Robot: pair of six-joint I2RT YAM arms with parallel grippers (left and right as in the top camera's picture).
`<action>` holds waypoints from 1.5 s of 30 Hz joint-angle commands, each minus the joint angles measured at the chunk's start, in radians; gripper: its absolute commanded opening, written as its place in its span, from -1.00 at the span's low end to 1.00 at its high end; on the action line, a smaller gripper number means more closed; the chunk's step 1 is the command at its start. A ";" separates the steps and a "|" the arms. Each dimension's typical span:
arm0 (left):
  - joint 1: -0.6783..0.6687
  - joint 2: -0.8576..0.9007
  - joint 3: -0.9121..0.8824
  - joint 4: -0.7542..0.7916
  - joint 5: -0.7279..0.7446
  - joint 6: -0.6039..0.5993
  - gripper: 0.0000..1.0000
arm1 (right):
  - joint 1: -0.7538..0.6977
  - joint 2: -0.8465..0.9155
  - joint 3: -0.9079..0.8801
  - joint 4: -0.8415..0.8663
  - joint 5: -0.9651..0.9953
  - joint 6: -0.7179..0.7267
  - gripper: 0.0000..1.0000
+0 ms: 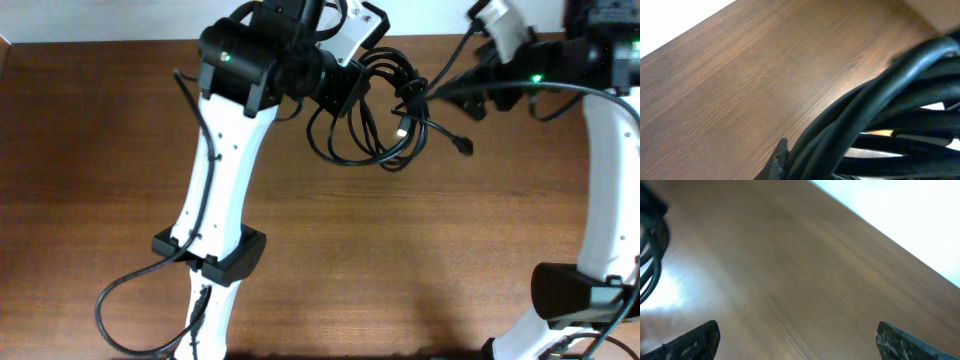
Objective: Untangle cables
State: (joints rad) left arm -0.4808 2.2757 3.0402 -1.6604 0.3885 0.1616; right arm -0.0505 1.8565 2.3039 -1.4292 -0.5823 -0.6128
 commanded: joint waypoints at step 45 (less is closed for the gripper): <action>-0.079 -0.322 0.093 0.039 -0.573 -0.147 0.98 | 0.112 -0.057 -0.328 0.532 0.624 1.112 0.98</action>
State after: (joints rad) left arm -0.5606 1.9751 3.1203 -1.6188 -0.1646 0.0250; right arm 0.0559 1.8584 1.9018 -1.0969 0.0952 0.9245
